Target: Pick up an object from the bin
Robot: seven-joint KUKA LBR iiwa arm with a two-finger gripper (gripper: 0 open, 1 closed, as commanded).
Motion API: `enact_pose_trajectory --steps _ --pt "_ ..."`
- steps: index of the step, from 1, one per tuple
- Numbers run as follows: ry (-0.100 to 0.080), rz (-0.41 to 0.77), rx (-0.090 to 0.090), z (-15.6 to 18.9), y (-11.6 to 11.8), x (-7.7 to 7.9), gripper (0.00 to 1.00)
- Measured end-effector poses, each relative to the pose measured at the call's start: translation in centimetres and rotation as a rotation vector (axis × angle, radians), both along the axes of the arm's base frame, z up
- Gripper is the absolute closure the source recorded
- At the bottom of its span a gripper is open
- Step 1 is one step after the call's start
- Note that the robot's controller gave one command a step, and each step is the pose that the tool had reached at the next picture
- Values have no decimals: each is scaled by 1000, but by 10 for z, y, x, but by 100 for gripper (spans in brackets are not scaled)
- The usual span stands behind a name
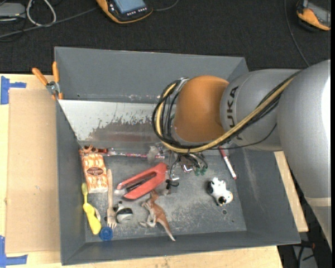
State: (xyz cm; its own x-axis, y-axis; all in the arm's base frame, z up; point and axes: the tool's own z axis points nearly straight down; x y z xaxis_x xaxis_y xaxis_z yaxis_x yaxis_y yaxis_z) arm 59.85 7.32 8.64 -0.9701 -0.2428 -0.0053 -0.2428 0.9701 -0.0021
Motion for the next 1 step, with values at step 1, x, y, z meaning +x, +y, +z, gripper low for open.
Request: enact_pose_trajectory --steps 1 --pt "-3 -69 4 -13 35 -9 0"
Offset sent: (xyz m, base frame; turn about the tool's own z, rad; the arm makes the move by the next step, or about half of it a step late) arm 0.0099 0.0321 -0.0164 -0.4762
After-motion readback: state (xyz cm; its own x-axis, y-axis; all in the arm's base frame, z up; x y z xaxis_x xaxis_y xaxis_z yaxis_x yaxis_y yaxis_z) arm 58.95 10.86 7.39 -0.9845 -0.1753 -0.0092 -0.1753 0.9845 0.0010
